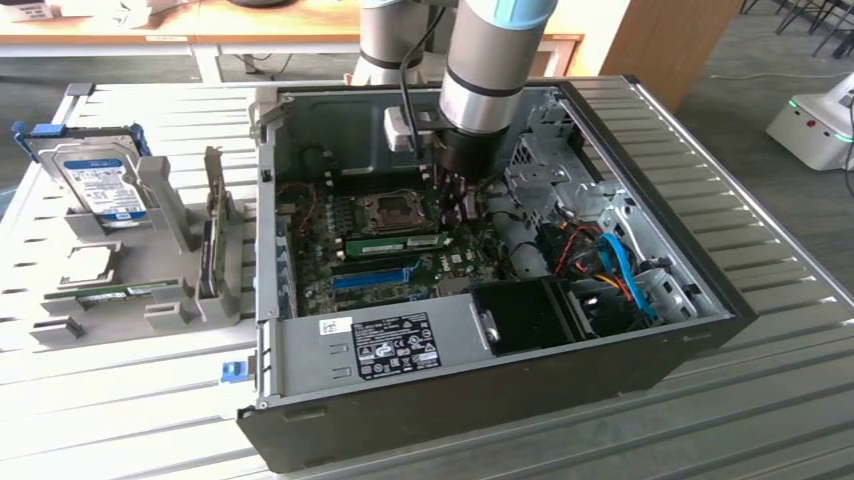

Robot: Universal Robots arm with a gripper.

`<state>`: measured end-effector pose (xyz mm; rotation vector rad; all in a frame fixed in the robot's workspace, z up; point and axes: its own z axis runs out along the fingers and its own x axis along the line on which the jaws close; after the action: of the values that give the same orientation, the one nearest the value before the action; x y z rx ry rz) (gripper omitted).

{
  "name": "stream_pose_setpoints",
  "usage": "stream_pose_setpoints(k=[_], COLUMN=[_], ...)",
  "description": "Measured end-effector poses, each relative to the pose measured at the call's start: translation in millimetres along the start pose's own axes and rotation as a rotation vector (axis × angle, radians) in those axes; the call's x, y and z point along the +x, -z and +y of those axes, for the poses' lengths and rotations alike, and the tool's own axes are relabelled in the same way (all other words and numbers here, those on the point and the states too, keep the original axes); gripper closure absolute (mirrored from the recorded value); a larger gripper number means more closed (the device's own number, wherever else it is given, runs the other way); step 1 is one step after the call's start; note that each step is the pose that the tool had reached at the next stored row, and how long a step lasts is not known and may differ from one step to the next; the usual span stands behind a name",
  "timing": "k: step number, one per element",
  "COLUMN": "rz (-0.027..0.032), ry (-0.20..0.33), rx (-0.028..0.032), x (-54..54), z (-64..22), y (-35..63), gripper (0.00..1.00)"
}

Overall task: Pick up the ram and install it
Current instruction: 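Press down the ram until it locks into place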

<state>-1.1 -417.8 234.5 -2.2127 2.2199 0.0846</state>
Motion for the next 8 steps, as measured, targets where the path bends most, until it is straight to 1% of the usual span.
stream_pose_setpoints(k=[8], rz=[0.0002], ry=[0.0], rx=[-0.0008], x=[-0.1], z=[0.1], y=[3.7], gripper=[0.89])
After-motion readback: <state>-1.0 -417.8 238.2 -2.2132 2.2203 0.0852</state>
